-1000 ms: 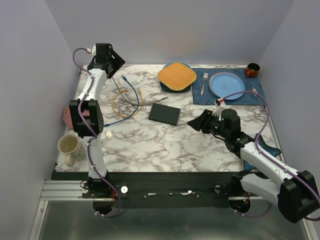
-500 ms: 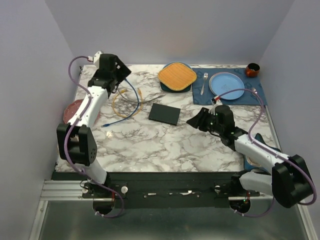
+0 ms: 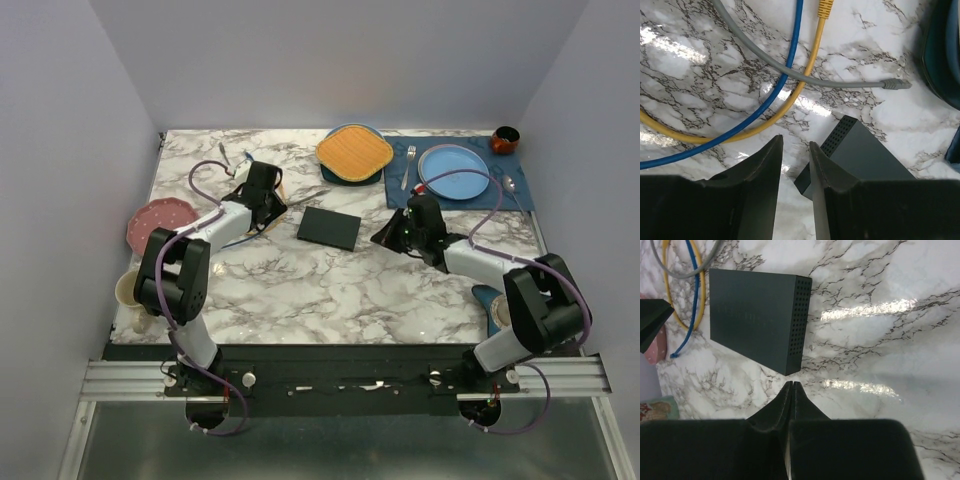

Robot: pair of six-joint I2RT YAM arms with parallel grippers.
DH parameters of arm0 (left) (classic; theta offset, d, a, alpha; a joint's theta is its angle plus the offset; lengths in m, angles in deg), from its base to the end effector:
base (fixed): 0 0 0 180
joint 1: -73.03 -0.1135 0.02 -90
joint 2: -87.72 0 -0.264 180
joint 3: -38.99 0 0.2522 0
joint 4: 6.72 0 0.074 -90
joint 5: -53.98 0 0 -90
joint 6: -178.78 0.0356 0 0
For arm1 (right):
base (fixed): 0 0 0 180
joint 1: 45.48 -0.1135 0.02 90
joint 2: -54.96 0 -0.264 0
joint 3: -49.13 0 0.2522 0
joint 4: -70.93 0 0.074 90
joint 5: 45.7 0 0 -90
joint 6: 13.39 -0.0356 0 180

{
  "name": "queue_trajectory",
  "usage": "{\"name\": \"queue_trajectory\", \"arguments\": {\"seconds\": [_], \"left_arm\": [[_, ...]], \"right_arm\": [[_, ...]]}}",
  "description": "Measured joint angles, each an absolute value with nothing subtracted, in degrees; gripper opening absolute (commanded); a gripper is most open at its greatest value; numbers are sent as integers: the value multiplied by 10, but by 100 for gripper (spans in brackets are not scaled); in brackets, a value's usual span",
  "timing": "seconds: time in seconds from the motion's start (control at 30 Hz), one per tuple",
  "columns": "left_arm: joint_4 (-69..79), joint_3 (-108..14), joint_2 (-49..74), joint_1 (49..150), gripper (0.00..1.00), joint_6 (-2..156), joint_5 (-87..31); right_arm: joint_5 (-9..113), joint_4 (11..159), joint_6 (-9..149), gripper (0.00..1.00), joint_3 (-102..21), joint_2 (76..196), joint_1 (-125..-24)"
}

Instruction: Pull the plug from the switch port

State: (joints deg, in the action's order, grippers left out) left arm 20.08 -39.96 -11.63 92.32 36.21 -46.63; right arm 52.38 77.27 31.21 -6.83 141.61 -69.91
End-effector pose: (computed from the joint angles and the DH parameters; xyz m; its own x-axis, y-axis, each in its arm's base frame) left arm 0.3545 -0.1171 0.2061 -0.5850 -0.6222 -0.5202 -0.4244 0.7815 -0.4574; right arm 0.2790 0.1322 0.1825 -0.7493 0.4339 -0.5003 0.0312 0.7777 0.6279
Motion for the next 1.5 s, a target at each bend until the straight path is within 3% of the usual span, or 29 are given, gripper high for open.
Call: {"name": "queue_trajectory", "arguments": {"seconds": [0.8, 1.23, 1.5], "left_arm": [[147, -437, -233, 951, 35, 339, -407], [60, -341, -189, 962, 34, 321, -388], [22, -252, -130, 989, 34, 312, -372]], "right_arm": [[510, 815, 326, 2, -220, 1619, -699], [521, 811, 340, 2, -221, 1620, -698], [522, 796, 347, 1, -156, 1572, -698]]}}
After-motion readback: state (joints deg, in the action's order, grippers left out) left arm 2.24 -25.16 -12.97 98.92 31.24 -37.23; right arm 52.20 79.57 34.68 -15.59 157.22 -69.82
